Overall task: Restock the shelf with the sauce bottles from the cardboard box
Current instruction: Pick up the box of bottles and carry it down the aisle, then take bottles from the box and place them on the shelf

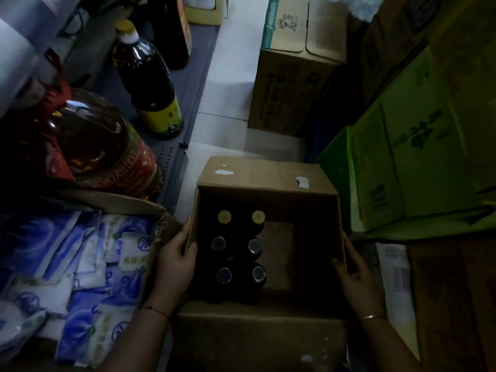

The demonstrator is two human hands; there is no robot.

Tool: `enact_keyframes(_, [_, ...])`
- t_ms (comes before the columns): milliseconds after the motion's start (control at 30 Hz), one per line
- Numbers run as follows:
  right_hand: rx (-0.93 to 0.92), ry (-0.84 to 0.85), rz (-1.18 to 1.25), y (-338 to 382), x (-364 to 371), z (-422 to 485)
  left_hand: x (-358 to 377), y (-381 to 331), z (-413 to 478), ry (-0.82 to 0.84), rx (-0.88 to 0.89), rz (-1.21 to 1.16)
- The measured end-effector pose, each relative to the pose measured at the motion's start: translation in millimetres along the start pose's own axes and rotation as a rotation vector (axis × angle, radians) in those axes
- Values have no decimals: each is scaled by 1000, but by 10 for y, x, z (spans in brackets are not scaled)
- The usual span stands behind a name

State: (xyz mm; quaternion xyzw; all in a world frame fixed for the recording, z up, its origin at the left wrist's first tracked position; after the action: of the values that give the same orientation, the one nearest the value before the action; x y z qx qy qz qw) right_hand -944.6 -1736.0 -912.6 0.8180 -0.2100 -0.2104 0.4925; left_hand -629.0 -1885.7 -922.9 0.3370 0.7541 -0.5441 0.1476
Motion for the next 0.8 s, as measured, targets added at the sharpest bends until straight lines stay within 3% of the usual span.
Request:
enact_keyframes(233, [-3,-2,-30,-60,-5,12,10,-9,-49,7,0,-9])
enact_keyframes(467, [64,58,-144,57,1,-189,-17,114,-220,69,-122,-99])
enact_keyframes(667, [-128,-25,-433,430,114,-581,-190,-41,-585,-21,-105,61])
enact_keyframes(800, [-150,101,-445,321,477,-674,-126,-218,-712,-34,-59,85])
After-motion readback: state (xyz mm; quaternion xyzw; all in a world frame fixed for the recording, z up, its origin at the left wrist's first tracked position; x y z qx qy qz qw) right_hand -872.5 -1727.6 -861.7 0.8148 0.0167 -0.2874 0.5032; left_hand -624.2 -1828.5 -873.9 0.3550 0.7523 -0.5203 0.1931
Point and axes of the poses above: each hand's wrist, its own z-axis towards the middle knuckle, its own x-axis out of the palm, y = z × x, the point moved 8 cm from there along z, towards the middle knuckle, and after that the axes turned 15 degrees about z, right-handed, at the moved point
